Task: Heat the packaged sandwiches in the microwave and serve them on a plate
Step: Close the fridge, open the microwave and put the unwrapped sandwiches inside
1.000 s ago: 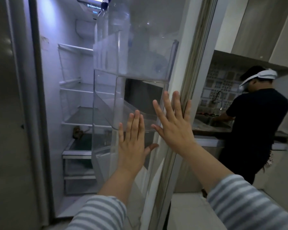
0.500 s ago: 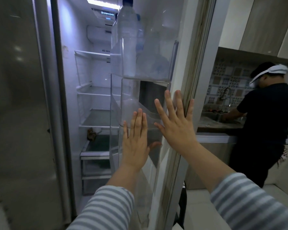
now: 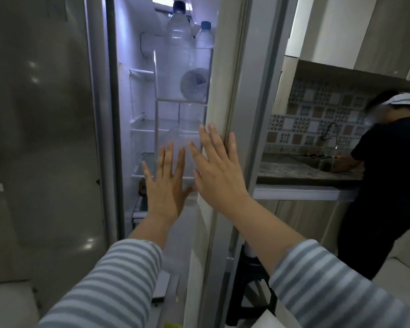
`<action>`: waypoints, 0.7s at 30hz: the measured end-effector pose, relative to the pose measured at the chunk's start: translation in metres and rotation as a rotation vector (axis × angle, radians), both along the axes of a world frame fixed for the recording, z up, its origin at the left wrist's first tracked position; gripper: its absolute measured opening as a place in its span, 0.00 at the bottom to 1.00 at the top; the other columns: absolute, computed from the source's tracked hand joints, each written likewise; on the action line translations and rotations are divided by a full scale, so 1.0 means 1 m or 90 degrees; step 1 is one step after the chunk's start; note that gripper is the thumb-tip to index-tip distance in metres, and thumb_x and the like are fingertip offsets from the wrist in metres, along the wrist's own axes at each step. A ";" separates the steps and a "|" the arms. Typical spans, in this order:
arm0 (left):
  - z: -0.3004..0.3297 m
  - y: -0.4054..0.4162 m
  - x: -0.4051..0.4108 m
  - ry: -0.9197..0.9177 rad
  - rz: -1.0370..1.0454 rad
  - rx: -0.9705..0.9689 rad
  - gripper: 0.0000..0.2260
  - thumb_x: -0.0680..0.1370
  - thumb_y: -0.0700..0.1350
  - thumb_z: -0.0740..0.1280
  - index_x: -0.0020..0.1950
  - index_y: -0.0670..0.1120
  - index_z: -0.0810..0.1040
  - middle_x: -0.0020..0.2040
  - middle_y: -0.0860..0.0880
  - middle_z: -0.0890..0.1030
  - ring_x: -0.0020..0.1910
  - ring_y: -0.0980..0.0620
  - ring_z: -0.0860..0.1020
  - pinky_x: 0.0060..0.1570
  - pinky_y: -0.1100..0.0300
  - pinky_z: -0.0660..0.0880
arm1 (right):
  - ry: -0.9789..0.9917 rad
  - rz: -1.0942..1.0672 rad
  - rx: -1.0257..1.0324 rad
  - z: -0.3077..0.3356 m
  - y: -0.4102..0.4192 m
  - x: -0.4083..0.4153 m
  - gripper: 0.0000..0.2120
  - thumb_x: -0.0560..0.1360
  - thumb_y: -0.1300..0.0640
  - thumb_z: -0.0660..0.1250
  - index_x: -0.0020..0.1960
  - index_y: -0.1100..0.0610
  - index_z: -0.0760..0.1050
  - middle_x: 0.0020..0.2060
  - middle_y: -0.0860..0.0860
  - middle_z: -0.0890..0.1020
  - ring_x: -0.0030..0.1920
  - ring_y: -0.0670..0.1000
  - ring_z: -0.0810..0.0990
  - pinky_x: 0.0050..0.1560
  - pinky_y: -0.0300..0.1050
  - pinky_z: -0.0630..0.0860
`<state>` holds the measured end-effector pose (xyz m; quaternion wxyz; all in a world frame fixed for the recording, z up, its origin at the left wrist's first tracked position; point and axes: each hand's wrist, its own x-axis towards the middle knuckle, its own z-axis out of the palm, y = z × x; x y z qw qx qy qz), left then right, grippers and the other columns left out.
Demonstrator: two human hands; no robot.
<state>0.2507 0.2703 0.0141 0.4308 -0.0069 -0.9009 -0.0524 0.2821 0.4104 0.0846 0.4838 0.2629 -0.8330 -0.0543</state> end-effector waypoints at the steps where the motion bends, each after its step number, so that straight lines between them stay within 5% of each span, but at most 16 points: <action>1: 0.001 -0.004 0.005 -0.001 0.004 0.012 0.43 0.72 0.63 0.54 0.73 0.54 0.26 0.77 0.50 0.36 0.76 0.50 0.37 0.71 0.35 0.40 | -0.006 0.037 -0.013 -0.002 -0.006 0.004 0.29 0.72 0.53 0.69 0.72 0.55 0.68 0.76 0.60 0.59 0.77 0.60 0.53 0.73 0.66 0.48; 5: -0.002 -0.007 0.025 0.069 -0.019 0.079 0.32 0.78 0.56 0.50 0.78 0.51 0.40 0.79 0.48 0.46 0.77 0.48 0.45 0.72 0.35 0.42 | -0.015 0.128 -0.067 -0.005 -0.014 0.010 0.23 0.76 0.53 0.59 0.70 0.52 0.68 0.76 0.58 0.59 0.77 0.58 0.52 0.74 0.64 0.50; 8: -0.014 -0.011 0.035 0.072 -0.024 0.050 0.29 0.80 0.53 0.52 0.79 0.50 0.47 0.79 0.46 0.48 0.78 0.46 0.48 0.71 0.32 0.50 | -0.044 0.120 -0.101 -0.009 -0.015 0.001 0.24 0.77 0.53 0.60 0.73 0.51 0.65 0.77 0.57 0.57 0.77 0.56 0.50 0.75 0.61 0.50; 21: -0.048 -0.054 -0.015 -0.061 0.025 0.030 0.43 0.73 0.49 0.67 0.79 0.52 0.41 0.79 0.45 0.45 0.78 0.46 0.46 0.74 0.39 0.50 | -0.240 0.062 -0.063 -0.046 -0.065 -0.098 0.36 0.80 0.49 0.58 0.76 0.44 0.36 0.77 0.53 0.36 0.76 0.54 0.34 0.74 0.59 0.42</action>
